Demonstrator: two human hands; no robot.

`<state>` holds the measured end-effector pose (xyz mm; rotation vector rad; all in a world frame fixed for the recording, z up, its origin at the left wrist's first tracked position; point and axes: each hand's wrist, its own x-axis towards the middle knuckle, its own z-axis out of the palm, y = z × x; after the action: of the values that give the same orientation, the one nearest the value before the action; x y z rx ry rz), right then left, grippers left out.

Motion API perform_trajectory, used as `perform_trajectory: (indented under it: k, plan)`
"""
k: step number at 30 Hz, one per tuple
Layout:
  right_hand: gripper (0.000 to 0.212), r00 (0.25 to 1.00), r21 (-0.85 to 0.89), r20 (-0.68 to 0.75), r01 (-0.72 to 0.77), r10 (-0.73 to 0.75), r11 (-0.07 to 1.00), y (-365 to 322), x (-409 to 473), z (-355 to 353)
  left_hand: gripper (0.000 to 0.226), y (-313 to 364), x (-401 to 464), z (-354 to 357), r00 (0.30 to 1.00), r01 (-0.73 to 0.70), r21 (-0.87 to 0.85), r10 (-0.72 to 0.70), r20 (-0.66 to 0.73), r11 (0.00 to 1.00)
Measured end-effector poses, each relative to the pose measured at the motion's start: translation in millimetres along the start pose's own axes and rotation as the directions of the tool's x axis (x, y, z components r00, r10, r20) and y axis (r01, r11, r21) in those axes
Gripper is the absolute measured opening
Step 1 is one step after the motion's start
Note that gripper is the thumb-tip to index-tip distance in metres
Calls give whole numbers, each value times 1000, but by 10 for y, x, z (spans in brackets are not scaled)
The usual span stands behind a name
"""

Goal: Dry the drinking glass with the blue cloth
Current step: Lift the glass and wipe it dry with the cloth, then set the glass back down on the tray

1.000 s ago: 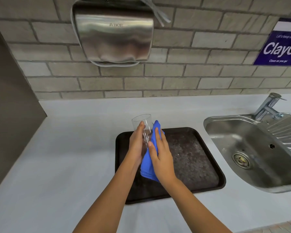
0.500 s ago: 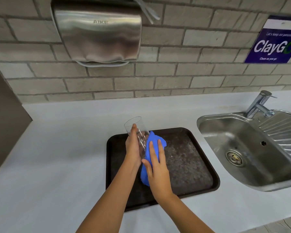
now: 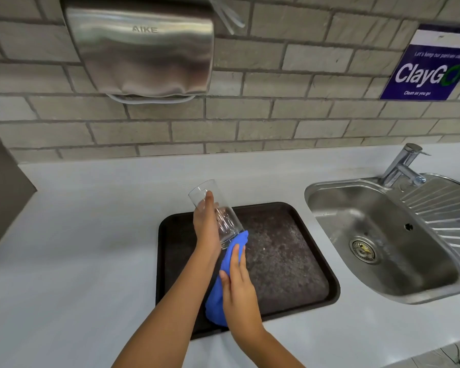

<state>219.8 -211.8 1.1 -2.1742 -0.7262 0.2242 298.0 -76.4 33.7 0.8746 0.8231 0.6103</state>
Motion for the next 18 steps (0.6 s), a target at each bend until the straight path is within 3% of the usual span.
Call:
perform_trajectory:
  k: [4,11,18]
  plan:
    - [66,993,62,-85,-77,82,995,17,-12,-122,55,-115,-8,-50,986,-169,142,167,25,975]
    - [54,983,163,-154,121,-96,979,48,-65,-237,52,-367,-10,-109,933,-357,324,315,176,876]
    - [55,983,128,-112,156,-142,979,186,-186,-199,73,-487,-34,-159,874,-474,409,359,328,780]
